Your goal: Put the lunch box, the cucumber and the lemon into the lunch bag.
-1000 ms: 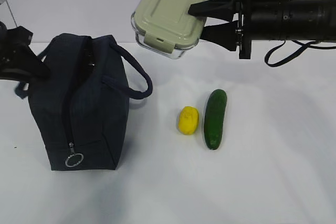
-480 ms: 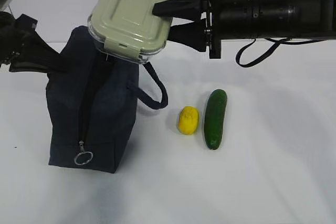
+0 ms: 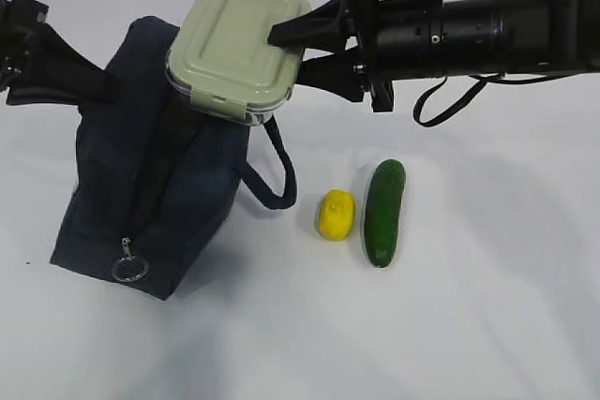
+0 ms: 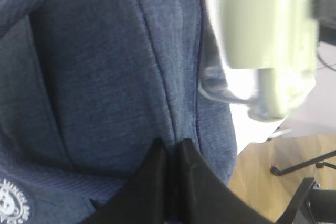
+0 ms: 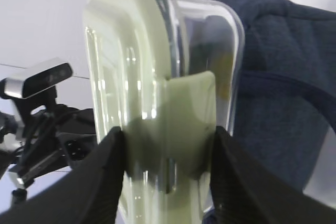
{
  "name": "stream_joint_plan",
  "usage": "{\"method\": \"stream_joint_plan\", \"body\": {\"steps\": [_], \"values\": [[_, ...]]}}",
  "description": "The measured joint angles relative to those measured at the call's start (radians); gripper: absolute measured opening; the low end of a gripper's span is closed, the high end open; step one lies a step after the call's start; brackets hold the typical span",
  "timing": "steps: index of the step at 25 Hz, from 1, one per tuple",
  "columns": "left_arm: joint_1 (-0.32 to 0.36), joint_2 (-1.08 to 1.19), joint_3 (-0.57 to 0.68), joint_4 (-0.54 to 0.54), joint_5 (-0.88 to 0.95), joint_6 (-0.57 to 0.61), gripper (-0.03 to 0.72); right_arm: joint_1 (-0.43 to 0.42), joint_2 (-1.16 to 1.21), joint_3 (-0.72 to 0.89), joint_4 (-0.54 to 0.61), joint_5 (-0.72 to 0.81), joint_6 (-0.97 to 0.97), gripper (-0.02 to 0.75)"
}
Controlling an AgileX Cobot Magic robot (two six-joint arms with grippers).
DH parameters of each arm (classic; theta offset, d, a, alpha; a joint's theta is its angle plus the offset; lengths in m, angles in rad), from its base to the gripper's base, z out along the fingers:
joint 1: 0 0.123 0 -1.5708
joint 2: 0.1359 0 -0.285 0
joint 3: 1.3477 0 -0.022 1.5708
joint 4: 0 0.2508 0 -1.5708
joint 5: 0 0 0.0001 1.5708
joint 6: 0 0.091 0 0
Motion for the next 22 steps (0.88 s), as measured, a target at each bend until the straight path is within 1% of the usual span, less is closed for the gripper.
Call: {"method": "stream_joint_plan", "body": {"steps": [7,12,16,22], "values": [[0.000,-0.003,0.000,-0.116,-0.053,0.064,0.008,0.000,0.075,-0.001,-0.002,0.016,0.006,0.354],[0.000,-0.003,0.000,-0.185,-0.081,0.097,0.008,0.000,0.085,-0.002,-0.008,0.031,0.007,0.354],[0.000,-0.003,0.000,-0.198,-0.047,0.102,0.008,0.011,0.093,-0.002,-0.006,0.037,0.007,0.354],[0.000,-0.003,0.000,-0.197,0.034,0.102,0.008,0.062,0.138,-0.005,0.013,0.037,0.007,0.354]]}}
